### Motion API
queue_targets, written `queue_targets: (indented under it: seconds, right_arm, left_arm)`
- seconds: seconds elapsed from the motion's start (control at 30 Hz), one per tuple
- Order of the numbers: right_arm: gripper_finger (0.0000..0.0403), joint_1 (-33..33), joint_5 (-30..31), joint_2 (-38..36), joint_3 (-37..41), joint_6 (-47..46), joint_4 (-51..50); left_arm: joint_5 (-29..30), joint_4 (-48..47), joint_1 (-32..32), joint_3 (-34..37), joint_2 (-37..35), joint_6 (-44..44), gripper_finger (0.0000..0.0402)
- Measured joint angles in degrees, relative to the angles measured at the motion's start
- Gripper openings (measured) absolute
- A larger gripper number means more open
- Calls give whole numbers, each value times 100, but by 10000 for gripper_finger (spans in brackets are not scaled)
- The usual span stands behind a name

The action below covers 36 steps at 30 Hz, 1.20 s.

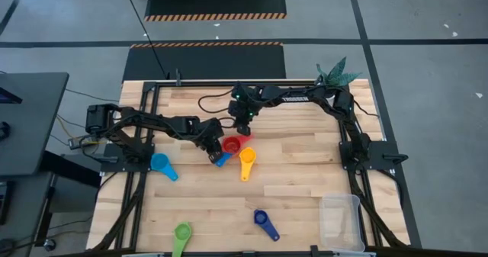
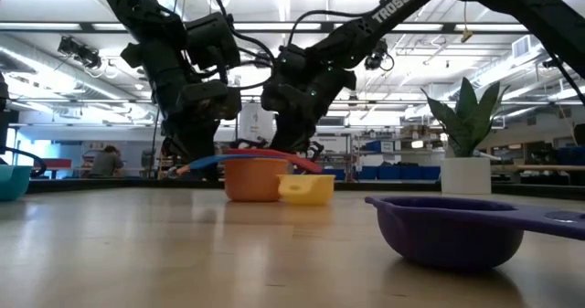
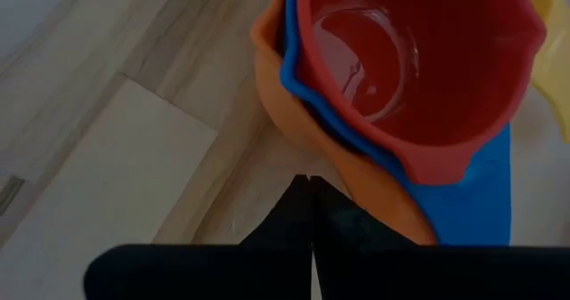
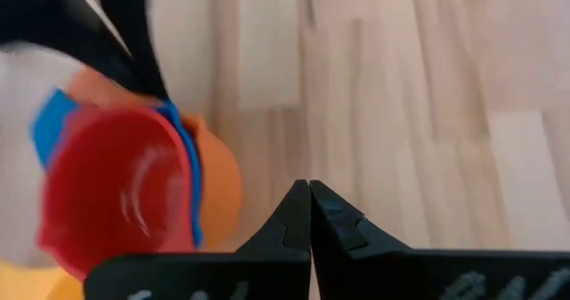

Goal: Nest measuring cups in basket
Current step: Stack the red measuring cup on top of the blue measuring cup

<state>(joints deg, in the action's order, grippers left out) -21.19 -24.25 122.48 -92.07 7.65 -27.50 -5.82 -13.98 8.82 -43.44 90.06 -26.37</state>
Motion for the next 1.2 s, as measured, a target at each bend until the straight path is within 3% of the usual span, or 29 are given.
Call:
queue_targets:
  seconds: [0.57, 1.2]
  right_arm:
    - [0, 286, 102, 2, 9, -59, -1329]
    - [0, 640, 205, 2, 9, -348, -2134]
  left_arm:
    - [-658, -115, -31, 0, 0, -46, 0]
    - [-695, 58, -576, 0, 0, -461, 0]
